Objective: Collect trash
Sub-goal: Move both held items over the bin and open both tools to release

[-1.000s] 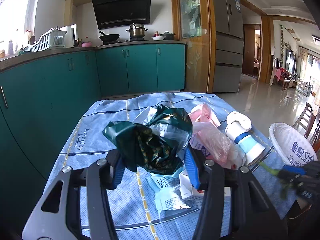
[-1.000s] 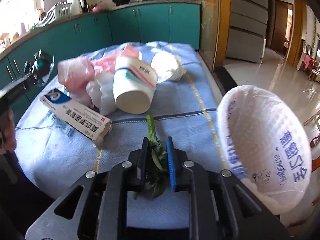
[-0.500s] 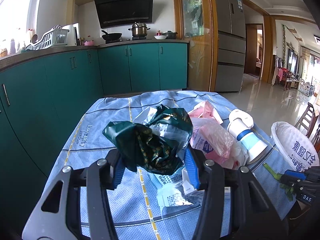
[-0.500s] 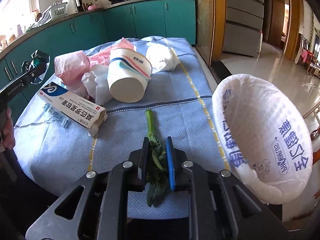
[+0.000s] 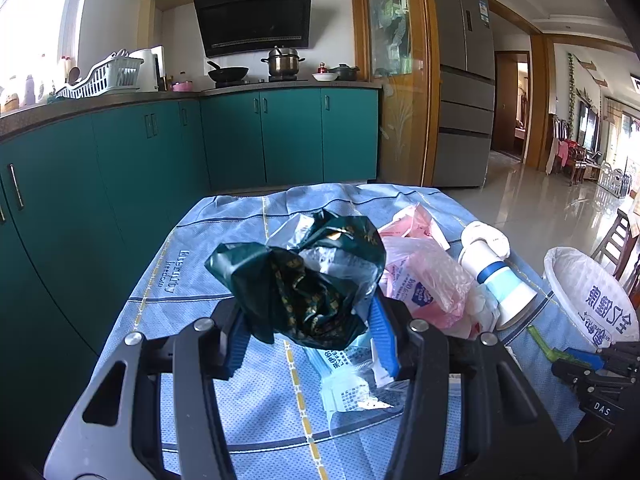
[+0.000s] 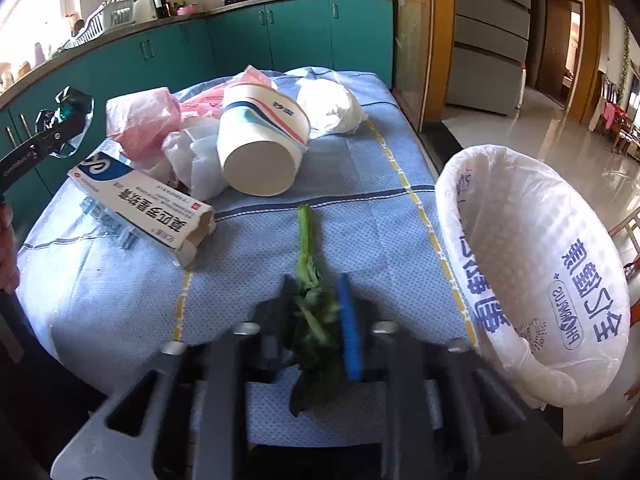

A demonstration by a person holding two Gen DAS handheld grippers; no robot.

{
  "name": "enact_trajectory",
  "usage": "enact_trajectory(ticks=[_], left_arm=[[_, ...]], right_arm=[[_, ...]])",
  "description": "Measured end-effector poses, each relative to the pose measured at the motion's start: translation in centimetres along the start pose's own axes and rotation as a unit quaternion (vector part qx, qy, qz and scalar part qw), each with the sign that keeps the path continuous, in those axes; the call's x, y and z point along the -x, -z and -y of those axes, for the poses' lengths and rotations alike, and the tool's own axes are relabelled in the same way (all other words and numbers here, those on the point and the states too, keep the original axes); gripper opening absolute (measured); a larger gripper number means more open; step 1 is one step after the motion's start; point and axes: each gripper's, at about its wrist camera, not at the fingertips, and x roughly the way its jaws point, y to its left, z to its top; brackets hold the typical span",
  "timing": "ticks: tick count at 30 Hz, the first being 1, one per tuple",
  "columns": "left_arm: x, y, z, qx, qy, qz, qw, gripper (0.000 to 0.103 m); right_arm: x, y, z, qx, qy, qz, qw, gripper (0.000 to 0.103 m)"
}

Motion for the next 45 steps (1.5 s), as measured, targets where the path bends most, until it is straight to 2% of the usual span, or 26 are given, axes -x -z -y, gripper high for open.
enact_trajectory(ticks=[6,10,15,18,22,25,28,32,34,35,37,39,41,45], left_arm=[[0.3,-0.2,-0.1,0.009,0.001,0.009,0.9999,0.052],[0.1,0.1,-0.6,0.034,0.052,-0.006,0.9981,0.052],[1.8,0.6,-0.2,0.049,0.071,-0.006,0.9963,0.052],[3.2,0.5,1.0,0.063,0.114,-0.016,0.9913,0.052],[4.1,-0.5,4.3,0.041,0.146,-0.022,0.9882,0.052],[4.0,-1.3,8.1,0.009,0.168,-0.023,0.9854,0.052],[3.6,-1.9,12.2,-0.020,0.194,-0.032,0.9802,0.052],[3.4,-2.2,17.2,-0.058,0.225,-0.039,0.9719,0.052],[3.2,-2.3,19.3,-0.074,0.236,-0.044,0.9679,0.052],[3.3,-2.4,20.1,-0.078,0.241,-0.045,0.9662,0.052],[3.2,-2.5,21.7,-0.088,0.253,-0.047,0.9624,0.052],[2.9,-2.5,23.2,-0.097,0.261,-0.050,0.9592,0.052],[2.4,-2.6,24.2,-0.104,0.268,-0.054,0.9562,0.052],[1.0,-2.4,27.4,-0.116,0.287,-0.070,0.9483,0.052]], right_arm=[[2.1,-0.8,0.8,-0.012,-0.001,0.034,0.999,0.016],[4.2,-1.5,1.9,-0.026,0.001,0.065,0.998,0.016],[6.9,-1.7,4.5,-0.047,0.017,0.105,0.993,0.016],[7.7,-1.8,7.1,-0.064,0.036,0.113,0.991,0.016],[8.5,-1.4,10.8,-0.101,0.056,0.121,0.986,0.016],[7.6,-0.8,13.5,-0.132,0.075,0.103,0.983,0.016],[6.5,-0.2,15.9,-0.160,0.088,0.086,0.979,0.016],[6.5,-0.1,18.1,-0.182,0.099,0.102,0.973,0.016],[6.0,-0.3,19.1,-0.190,0.106,0.093,0.972,0.017],[5.5,-0.5,19.5,-0.188,0.107,0.082,0.973,0.019],[4.8,-0.7,19.6,-0.167,0.110,0.061,0.978,0.031],[5.4,-0.4,19.8,-0.164,0.116,0.071,0.977,0.059],[6.4,0.2,20.2,-0.171,0.118,0.084,0.975,0.064],[8.5,1.8,21.0,-0.177,0.140,0.089,0.970,0.065]])
